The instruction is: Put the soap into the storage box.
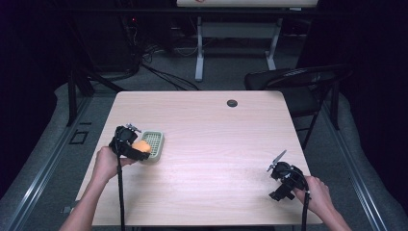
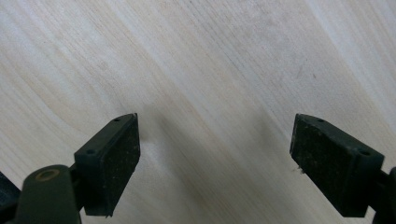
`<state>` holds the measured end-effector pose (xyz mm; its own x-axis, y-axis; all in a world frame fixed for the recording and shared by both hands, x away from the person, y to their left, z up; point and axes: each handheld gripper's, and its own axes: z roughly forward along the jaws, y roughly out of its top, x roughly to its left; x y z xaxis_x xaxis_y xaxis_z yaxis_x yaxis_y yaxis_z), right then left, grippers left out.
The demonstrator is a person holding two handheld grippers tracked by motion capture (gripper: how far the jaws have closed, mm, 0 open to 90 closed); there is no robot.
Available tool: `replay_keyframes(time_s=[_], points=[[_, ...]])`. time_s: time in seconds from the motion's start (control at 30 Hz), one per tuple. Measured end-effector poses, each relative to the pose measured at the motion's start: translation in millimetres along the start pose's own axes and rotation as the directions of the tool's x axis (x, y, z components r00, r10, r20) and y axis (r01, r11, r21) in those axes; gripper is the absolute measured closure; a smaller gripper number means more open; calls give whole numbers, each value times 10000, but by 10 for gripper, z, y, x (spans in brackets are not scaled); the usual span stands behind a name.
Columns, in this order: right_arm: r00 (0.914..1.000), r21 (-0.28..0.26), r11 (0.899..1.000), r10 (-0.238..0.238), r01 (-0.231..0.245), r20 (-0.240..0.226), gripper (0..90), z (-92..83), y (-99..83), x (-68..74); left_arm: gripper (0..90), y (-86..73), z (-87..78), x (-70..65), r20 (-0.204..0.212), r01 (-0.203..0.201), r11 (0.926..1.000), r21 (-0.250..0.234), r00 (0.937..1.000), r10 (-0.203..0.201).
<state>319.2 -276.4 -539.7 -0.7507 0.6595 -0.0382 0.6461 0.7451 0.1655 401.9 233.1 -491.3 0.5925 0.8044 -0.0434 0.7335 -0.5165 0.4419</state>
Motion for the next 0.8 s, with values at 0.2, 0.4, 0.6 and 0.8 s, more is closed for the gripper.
replay_keyframes(time_s=[0.2,0.4,0.6,0.8], points=[[10000,28,10000,10,-10,-11,157,2,-3,-2,257,54,33,31,6,63,10000,-27,10000,-63],[9999,30,10000,47,-46,-98,157,8,-2,-3,257,93,73,60,-8,81,10000,-12,10000,-81],[9999,28,10000,52,-51,-110,157,9,-3,-3,257,152,112,105,-48,209,9998,-71,9998,-209],[9999,199,9998,-98,99,-60,157,4,3,-13,257,214,176,134,-58,211,9998,-41,9998,-212]])
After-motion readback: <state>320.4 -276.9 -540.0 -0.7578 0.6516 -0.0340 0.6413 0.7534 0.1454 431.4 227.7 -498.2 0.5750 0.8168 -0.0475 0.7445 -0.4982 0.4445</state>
